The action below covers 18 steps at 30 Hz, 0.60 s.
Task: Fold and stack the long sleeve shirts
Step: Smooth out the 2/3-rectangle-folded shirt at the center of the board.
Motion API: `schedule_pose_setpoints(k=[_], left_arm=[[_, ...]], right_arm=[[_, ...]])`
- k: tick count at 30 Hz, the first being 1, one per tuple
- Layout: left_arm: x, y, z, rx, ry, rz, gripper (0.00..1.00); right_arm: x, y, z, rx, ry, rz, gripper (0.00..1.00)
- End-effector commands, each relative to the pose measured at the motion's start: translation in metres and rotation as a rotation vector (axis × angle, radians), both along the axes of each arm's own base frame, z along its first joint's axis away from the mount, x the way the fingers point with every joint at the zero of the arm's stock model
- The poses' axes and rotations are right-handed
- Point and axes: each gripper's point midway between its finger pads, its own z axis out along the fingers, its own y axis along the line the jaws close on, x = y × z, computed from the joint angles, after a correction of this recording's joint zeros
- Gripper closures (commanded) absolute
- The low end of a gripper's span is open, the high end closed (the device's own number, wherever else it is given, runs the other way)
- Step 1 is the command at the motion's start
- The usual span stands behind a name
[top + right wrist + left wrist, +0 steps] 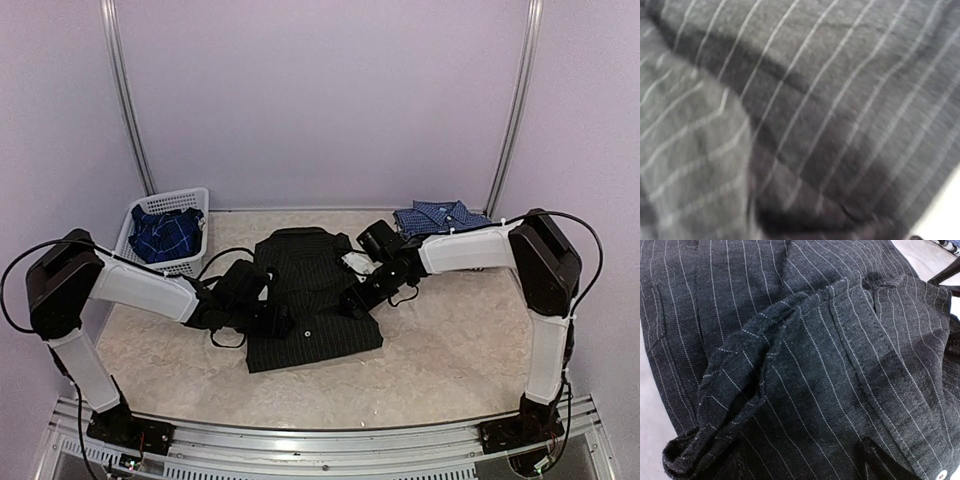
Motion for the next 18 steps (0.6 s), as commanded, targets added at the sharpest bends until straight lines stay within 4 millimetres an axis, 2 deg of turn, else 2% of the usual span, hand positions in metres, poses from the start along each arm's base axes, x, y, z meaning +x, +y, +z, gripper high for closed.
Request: schedule_pose_setpoints(k=[1,4,7,9,12,15,18], left_arm=[[0.008,0.009,0.018,0.023,-0.071,0.037,0.26],[0.013,0.007,0.048,-0.013,-0.139,0.032,0.17],[0.014,0.008,0.079,-0.044,-0.201,0.027,0.08],[0.009,0.01,0.09,-0.055,-0.21,0.007,0.04],[-0.005,0.005,0.102,-0.11,-0.204,-0.057,0.04],[-0.028,0.002,0.096,-0.141,-0.176,-0.111,0.08],[-0.05,0.006,0.087,-0.13,-0.171,-0.118,0.1]], right_arm=[[-0.005,-0.007,0.048,0.043,-0.101,0.038,0.08],[-0.017,-0.009,0.071,0.098,-0.147,0.074,0.07],[-0.037,-0.014,0.077,0.125,-0.165,0.106,0.07],[-0.05,-0.015,0.078,0.115,-0.195,0.15,0.07],[-0.071,-0.014,0.073,0.102,-0.228,0.195,0.08],[-0.097,-0.007,0.068,0.103,-0.267,0.268,0.09],[-0.114,-0.001,0.064,0.109,-0.304,0.312,0.12]])
